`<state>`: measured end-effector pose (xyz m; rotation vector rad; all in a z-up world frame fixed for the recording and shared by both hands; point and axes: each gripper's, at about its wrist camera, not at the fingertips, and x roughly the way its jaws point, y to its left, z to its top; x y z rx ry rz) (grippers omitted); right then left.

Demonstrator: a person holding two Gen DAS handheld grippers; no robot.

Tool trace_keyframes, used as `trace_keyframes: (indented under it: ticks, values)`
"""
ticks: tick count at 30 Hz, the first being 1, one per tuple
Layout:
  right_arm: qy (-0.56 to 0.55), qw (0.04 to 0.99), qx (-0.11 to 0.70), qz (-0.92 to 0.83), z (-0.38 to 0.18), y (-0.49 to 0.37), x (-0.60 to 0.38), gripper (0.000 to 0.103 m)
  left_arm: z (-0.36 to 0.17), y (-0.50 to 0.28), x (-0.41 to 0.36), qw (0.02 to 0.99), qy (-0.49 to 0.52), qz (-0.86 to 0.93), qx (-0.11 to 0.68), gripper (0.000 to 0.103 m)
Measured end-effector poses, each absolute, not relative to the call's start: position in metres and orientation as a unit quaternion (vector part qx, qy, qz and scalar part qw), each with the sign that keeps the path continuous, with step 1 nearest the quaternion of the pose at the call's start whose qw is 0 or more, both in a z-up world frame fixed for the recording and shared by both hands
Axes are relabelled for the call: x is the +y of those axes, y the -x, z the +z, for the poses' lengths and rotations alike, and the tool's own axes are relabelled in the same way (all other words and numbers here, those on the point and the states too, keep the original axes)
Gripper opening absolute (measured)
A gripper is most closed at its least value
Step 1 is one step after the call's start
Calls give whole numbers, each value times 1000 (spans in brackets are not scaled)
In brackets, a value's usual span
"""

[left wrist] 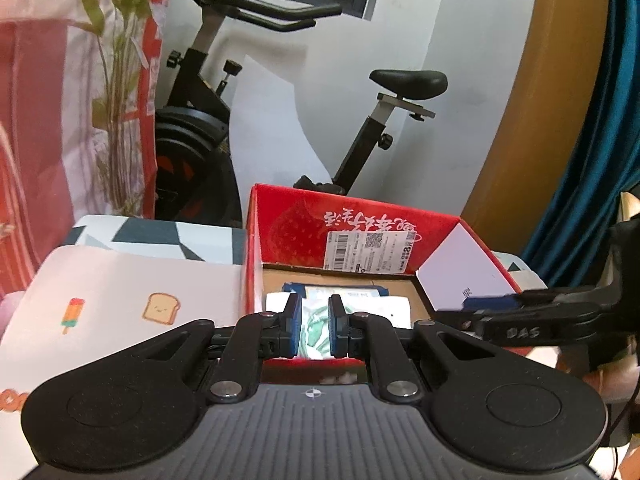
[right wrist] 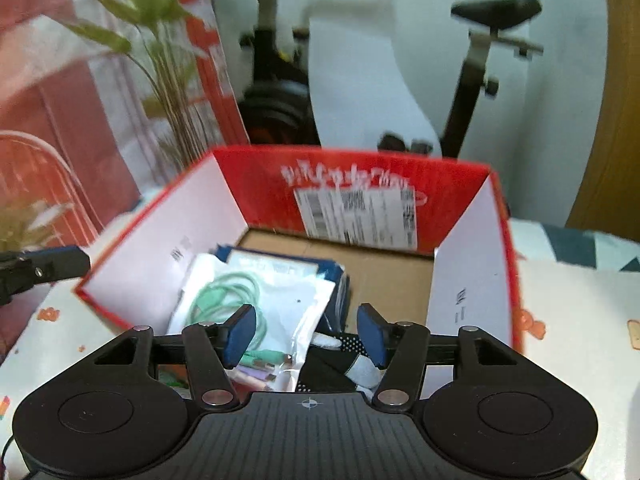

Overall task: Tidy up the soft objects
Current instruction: 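Move the right tool back to the pile over the white mask bag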

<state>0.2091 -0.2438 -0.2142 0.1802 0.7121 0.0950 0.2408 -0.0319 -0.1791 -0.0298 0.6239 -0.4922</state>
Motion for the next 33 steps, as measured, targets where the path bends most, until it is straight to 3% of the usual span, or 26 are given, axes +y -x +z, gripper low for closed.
trace_keyframes:
  ticks: [9, 19, 31, 33]
  values:
    - [-97, 949, 288, 86, -202, -147, -245, 53, -194, -183, -3, 915, 27, -236, 326, 13]
    - [-96, 943, 307, 88, -221, -104, -244, 53, -236, -144, 2, 886, 61, -228, 400, 17]
    - [-94, 915, 390, 37, -281, -73, -259, 54, -272, -127, -1, 865, 78, -197, 456, 43]
    - [-90, 914, 394, 23, -284, -72, -259, 70, -273, -127, -3, 863, 75, -194, 461, 56]
